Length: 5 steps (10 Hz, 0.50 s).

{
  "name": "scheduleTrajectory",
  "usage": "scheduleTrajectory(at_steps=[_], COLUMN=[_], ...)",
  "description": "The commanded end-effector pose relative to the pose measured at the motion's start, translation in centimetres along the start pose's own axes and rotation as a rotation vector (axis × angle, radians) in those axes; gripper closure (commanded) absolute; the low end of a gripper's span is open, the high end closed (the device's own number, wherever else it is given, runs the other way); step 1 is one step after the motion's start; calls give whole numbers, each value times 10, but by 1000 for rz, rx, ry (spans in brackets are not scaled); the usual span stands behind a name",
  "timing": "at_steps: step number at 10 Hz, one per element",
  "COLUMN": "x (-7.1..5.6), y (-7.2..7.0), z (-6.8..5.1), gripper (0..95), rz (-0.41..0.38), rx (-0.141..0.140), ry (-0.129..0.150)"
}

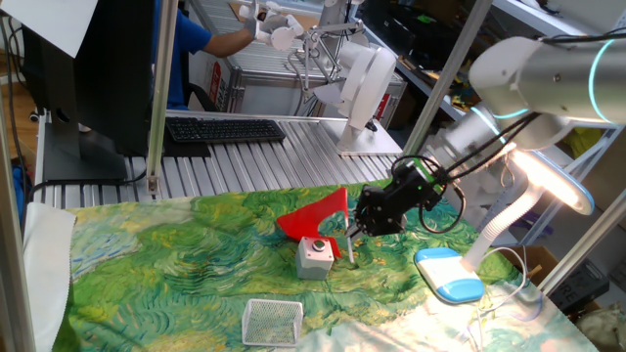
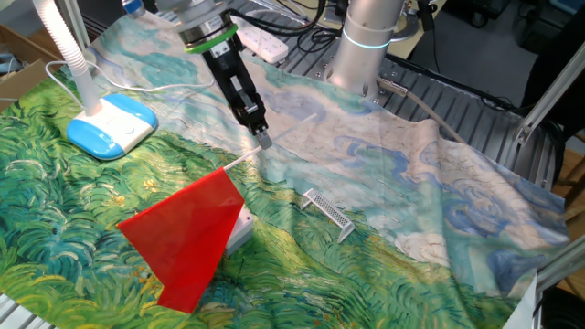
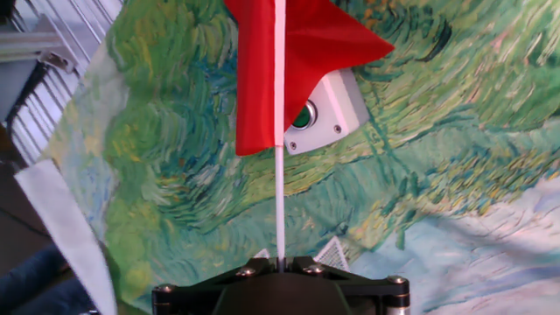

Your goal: Wave the flag

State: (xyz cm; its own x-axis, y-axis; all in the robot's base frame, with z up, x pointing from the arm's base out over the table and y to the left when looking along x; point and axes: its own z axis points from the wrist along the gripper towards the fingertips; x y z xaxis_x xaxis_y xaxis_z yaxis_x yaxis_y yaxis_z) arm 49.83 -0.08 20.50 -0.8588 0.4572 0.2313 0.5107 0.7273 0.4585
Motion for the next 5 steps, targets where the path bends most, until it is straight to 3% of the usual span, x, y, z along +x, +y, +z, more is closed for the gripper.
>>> scheduleTrajectory(at_steps=[1, 2, 3, 4, 5], x=[-1, -2, -2, -5, -7], y=[0, -1, -1, -3, -4], z=[0, -1, -1, -2, -2], gripper=[950, 950, 950, 950, 950], rz=[-280, -299, -306, -334, -341], rx=[377, 406, 416, 449, 451], ry=[-61, -67, -68, -71, -71])
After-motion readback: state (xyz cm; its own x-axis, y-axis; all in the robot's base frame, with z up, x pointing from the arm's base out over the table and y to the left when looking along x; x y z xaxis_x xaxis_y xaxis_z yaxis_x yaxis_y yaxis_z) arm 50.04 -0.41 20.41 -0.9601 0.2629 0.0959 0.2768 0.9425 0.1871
